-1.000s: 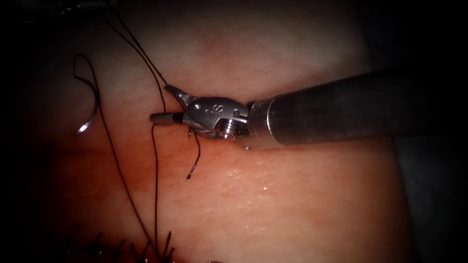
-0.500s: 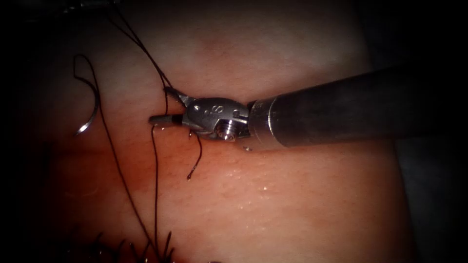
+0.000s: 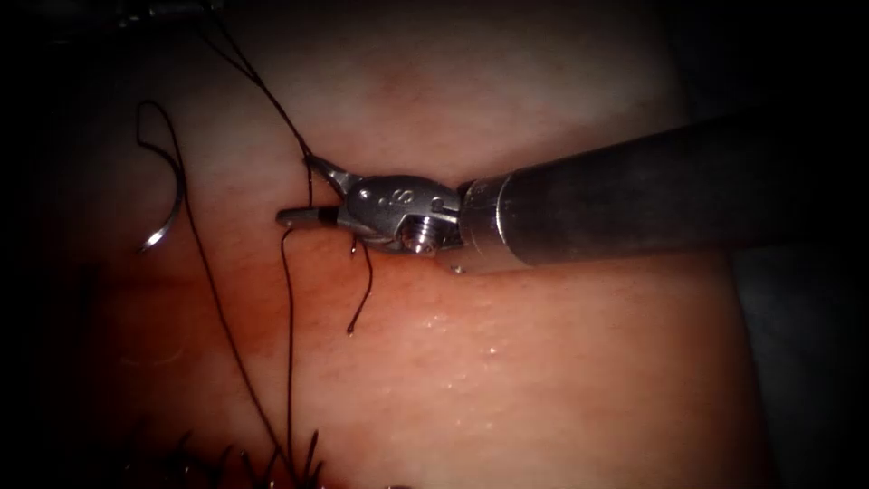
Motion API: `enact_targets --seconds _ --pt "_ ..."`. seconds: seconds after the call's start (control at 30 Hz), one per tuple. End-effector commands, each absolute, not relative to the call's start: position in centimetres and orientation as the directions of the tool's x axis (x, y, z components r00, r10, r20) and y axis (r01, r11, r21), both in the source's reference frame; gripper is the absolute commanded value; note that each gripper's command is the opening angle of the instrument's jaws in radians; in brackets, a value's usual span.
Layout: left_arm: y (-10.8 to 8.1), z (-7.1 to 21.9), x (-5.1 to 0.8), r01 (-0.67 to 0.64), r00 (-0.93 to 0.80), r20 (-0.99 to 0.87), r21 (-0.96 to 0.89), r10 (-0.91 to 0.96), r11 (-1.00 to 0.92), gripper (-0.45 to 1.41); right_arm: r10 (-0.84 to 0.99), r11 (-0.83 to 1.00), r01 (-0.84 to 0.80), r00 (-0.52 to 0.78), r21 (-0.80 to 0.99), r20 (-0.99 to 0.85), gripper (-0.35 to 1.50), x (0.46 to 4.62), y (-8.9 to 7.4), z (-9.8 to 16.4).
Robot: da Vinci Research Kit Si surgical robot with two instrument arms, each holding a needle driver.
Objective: Wound Closure
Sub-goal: Cut the suture with the right gripper.
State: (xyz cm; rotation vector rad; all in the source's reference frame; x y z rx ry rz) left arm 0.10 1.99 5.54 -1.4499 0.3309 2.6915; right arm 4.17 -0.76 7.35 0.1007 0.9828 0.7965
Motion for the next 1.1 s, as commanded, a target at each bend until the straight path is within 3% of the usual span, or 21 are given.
enact_targets --seconds 0.03,0.1,0.33,0.37,0.43,0.5,0.53,0.77,1.1 --pt "2.0 5.6 0.05 -0.16 -0.553 -0.832 0.159 -0.045 -0.974 -0.45 0.635 0.726 -0.548 0.301 0.416 -0.711 0.46 4.23 -0.8 7.4" --pt "2.0 5.6 0.05 -0.16 -0.553 -0.832 0.159 -0.045 -0.974 -0.45 0.614 0.741 -0.53 0.289 0.411 -0.734 -0.35 4.23 -0.8 7.4" --pt "2.0 5.6 0.08 -0.157 -0.548 -0.835 0.158 -0.048 -0.975 -0.45 0.552 0.788 -0.481 0.272 0.385 -0.789 -0.35 4.19 -0.8 7.3" --pt "2.0 5.6 0.09 -0.156 -0.547 -0.836 0.158 -0.048 -0.975 -0.45 0.551 0.785 -0.486 0.268 0.383 -0.79 -0.18 4.18 -0.7 7.3" --pt "2.0 5.6 0.11 -0.157 -0.545 -0.837 0.158 -0.048 -0.975 -0.45 0.551 0.779 -0.504 0.264 0.374 -0.792 0.76 4.16 -0.7 7.3" --pt "2.1 5.6 0.14 -0.16 -0.54 -0.84 0.158 -0.048 -0.974 -0.45 0.551 0.775 -0.514 0.263 0.369 -0.792 1.19 4.11 -0.7 7.3" --pt "2.1 5.6 0.15 -0.16 -0.541 -0.839 0.158 -0.047 -0.974 -0.45 0.552 0.773 -0.516 0.264 0.368 -0.791 1.28 4.09 -0.7 7.2" --pt "2.1 5.8 0.21 -0.174 -0.558 -0.829 0.165 -0.041 -0.971 -0.45 0.558 0.766 -0.531 0.272 0.362 -0.784 1.46 3.65 -0.7 7.1" --pt "2.3 6.2 0.26 -0.202 -0.58 -0.814 0.18 -0.03 -0.963 -0.45 0.526 0.78 -0.553 0.323 0.295 -0.787 1.46 2.5 -0.7 6.8"
